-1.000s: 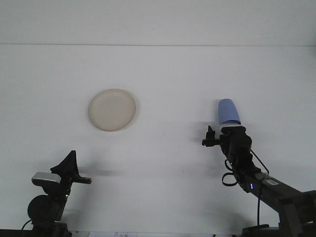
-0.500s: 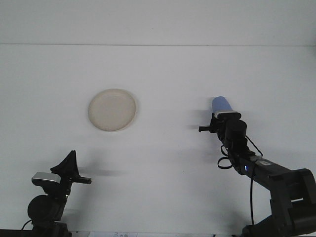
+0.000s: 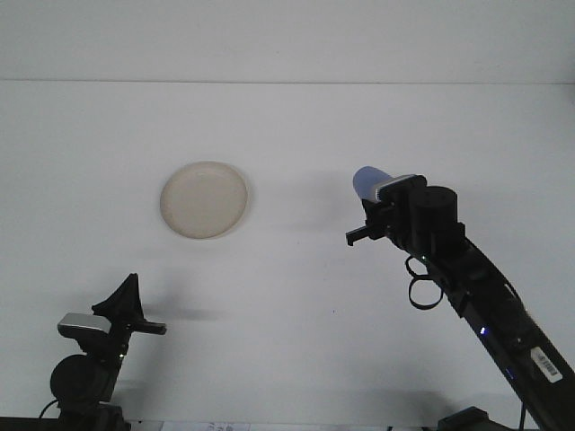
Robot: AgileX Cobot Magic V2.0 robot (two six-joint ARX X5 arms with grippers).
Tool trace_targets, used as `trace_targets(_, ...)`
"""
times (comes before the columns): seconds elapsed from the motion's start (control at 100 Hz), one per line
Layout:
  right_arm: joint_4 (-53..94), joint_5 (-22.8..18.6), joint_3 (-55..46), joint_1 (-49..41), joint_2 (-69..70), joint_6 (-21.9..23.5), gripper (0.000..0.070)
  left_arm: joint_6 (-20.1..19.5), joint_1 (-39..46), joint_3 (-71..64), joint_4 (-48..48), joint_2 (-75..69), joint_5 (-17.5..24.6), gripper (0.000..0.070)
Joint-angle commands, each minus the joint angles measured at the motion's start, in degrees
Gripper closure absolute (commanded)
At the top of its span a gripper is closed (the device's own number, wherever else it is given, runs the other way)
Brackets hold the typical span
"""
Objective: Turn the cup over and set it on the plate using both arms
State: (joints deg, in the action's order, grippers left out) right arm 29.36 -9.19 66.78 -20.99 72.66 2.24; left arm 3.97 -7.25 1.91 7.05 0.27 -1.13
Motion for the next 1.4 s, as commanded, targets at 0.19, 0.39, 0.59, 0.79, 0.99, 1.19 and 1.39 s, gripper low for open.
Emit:
trace_targets(0.19,39.2,0.7,23.2,-9.1,9.0,-7.5,0.0697,0.2,0.1,-1.1,0.6,0.0,0.1,0.0686)
trace_targets(0.39,49.2,4.2,28.2,-15.8,16.5,-9.1,0.0697,0.2,0.1,-1.1,0.6,0.0,0.1,0.0685)
trace_targets(0.59,49.2,4.7,28.2,-20.7,21.2,-8.4,0.0697,0.2,0.1,-1.1,0.6,0.0,0.1,0.0685)
trace_targets(0.79,49.2,4.7,28.2,-24.3,25.3,-8.1,0.0697,0.2,0.1,-1.1,0.6,0.0,0.1,0.0685)
trace_targets(0.99,49.2,4.7,28.2,-25.8,29.8,-8.1,0.0697,0.2,0.1,-1.1,0.6,0.0,0.1,0.0686)
trace_targets(1.19,49.2,4.7,28.2,-26.1,32.5,-8.0,0.0697,0.2,0.1,-1.1,0.6,0.0,0.1,0.0685)
trace_targets(1.39,49.2,4.8,28.2,-25.8,34.2,-8.3,0.0696,0.2,0.1,-1.1,0.6,0.0,0.1,0.0685)
